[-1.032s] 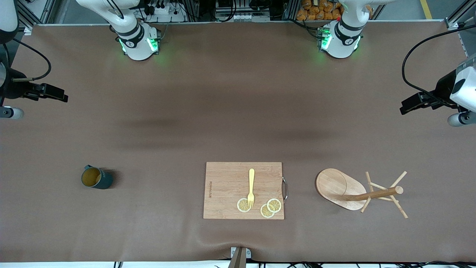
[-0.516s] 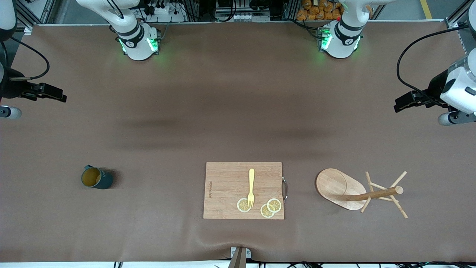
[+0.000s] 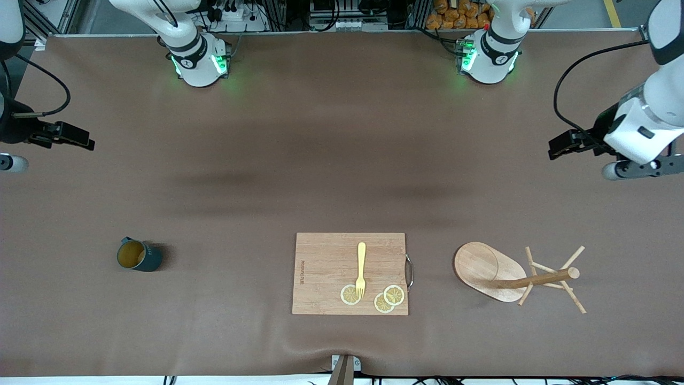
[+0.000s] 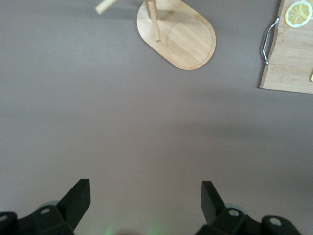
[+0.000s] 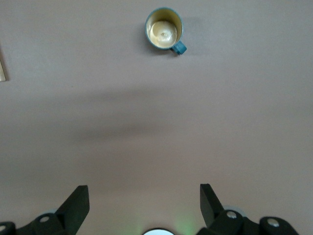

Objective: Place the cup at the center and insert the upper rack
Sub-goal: 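Reach the right gripper toward the teal mug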

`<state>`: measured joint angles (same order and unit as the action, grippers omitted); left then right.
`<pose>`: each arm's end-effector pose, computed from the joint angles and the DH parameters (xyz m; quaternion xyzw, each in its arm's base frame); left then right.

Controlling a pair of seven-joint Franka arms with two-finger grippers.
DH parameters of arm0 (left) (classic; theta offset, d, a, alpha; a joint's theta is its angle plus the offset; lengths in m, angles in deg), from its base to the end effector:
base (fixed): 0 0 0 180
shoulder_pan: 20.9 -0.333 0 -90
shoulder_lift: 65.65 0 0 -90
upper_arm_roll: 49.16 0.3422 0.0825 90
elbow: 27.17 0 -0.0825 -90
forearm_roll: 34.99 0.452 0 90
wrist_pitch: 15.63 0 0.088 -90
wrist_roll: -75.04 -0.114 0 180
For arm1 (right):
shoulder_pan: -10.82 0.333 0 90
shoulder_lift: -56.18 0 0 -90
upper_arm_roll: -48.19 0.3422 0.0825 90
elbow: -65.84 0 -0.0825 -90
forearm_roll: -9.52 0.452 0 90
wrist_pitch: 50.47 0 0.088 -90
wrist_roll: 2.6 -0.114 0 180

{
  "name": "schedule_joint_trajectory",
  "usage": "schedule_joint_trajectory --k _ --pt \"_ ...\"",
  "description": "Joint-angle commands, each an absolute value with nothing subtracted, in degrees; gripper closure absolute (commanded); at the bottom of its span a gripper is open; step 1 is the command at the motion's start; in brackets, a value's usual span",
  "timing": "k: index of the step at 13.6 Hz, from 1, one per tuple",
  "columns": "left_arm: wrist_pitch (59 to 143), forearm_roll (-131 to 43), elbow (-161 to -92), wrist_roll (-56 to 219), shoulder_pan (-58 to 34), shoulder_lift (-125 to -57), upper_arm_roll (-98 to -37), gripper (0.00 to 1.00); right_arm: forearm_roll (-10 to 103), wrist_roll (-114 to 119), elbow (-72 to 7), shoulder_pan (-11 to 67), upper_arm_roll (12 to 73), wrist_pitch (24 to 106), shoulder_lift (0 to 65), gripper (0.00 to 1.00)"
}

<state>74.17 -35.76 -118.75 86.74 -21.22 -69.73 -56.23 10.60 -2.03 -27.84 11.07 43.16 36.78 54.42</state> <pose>0.6360 -0.0744 0.5840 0.9977 0.0434 -0.0520 0.0028 0.6197 -0.0489 0.5865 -0.9967 0.0369 0.0709 0.0114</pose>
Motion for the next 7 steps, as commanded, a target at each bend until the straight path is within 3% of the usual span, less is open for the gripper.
schedule_joint_trajectory --k 1,7 --pt "73.8 -34.6 -118.3 86.4 -20.5 -70.4 -56.6 0.0 10.4 -2.2 -28.1 11.4 43.2 40.9 51.8 0.0" --pt "77.1 -35.3 -118.3 87.2 -20.7 -71.0 -56.6 0.0 10.8 -2.2 -28.2 11.9 43.4 53.7 42.1 0.0"
